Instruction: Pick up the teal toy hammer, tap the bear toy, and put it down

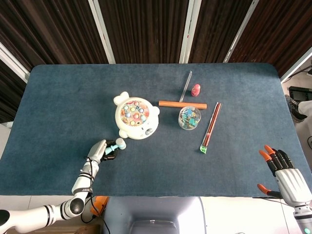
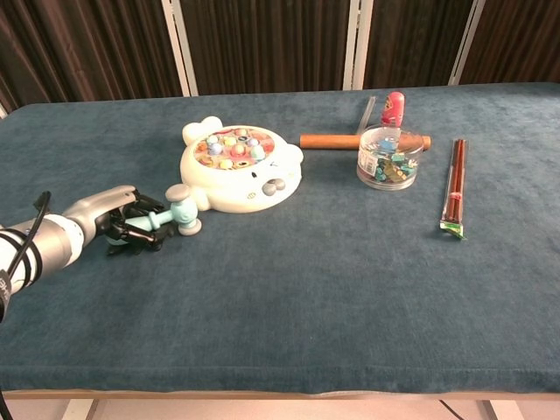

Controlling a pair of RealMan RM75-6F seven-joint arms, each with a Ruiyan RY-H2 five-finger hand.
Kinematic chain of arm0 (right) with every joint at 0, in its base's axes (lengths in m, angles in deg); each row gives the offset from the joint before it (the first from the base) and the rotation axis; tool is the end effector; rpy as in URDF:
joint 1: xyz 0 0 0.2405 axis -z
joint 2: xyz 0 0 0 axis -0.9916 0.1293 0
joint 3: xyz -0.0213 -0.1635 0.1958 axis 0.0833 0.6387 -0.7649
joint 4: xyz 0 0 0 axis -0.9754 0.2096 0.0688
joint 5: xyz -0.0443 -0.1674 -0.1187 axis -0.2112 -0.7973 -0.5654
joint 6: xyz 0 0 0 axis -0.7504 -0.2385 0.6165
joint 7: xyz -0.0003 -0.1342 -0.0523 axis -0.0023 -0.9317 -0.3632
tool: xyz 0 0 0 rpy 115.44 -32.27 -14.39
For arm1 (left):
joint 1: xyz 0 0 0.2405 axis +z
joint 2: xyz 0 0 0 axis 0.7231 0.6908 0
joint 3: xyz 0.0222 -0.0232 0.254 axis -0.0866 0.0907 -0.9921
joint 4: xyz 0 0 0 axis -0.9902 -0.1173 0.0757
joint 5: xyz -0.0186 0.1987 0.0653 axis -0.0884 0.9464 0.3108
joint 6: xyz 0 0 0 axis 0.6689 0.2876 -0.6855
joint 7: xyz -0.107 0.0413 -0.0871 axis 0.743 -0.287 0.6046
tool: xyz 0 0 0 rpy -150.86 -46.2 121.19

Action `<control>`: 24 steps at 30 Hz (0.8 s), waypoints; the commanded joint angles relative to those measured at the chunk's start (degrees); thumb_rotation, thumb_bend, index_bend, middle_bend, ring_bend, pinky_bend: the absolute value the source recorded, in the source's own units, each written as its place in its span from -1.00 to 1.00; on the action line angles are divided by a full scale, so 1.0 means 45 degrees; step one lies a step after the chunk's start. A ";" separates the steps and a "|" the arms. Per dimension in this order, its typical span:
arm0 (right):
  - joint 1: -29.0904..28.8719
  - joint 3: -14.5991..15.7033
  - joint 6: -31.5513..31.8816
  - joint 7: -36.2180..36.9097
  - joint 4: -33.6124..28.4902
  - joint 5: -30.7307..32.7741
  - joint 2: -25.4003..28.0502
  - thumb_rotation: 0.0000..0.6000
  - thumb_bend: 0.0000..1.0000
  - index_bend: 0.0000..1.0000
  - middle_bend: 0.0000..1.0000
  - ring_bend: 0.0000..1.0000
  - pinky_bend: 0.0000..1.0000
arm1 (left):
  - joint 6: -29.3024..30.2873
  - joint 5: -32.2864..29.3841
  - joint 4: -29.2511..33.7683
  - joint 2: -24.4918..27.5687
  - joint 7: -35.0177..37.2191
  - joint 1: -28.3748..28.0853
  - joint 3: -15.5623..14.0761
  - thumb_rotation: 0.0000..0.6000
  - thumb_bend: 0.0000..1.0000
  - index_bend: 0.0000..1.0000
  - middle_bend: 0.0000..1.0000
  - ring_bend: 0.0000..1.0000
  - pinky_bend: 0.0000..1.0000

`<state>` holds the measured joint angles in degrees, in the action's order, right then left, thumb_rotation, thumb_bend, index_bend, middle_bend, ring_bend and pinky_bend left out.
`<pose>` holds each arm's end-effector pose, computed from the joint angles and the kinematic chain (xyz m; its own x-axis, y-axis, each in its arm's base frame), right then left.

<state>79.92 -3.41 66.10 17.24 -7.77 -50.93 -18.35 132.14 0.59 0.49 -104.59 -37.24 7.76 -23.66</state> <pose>-0.3143 -0.1469 0.1681 0.4392 -0.1265 0.8894 -0.8974 -0.1092 0.4276 -0.1984 0.3340 -0.0612 -0.1427 0.4354 0.8889 0.9834 0.1642 0.0775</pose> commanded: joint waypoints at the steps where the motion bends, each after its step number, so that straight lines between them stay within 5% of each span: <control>1: -0.0003 0.0001 -0.0009 -0.0018 -0.0009 0.0005 -0.0003 1.00 -0.35 -1.00 -1.00 -1.00 -1.00 | 0.0059 0.0365 -0.0266 -0.0082 0.0091 0.0060 0.0005 1.00 0.64 0.44 -0.18 -0.34 -0.29; 15: -0.0006 -0.0008 0.0008 -0.0058 -0.0026 0.0009 -0.0019 1.00 -0.35 -1.00 -1.00 -1.00 -1.00 | 0.0210 0.2605 -0.1015 -0.0130 0.0074 0.0320 -0.0664 1.00 0.23 -0.24 -0.54 -0.71 -0.64; 24: 0.0007 0.0040 0.0097 0.0140 0.0070 -0.0124 0.0016 1.00 -0.35 -1.00 -1.00 -1.00 -1.00 | 0.0284 0.2853 -0.1346 -0.0269 -0.0667 0.0361 -0.0907 1.00 0.16 -0.37 -0.64 -0.82 -0.78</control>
<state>79.94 -3.22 66.54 17.85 -7.45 -51.48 -18.29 133.19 13.16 -5.40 -105.66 -39.99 9.29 -27.55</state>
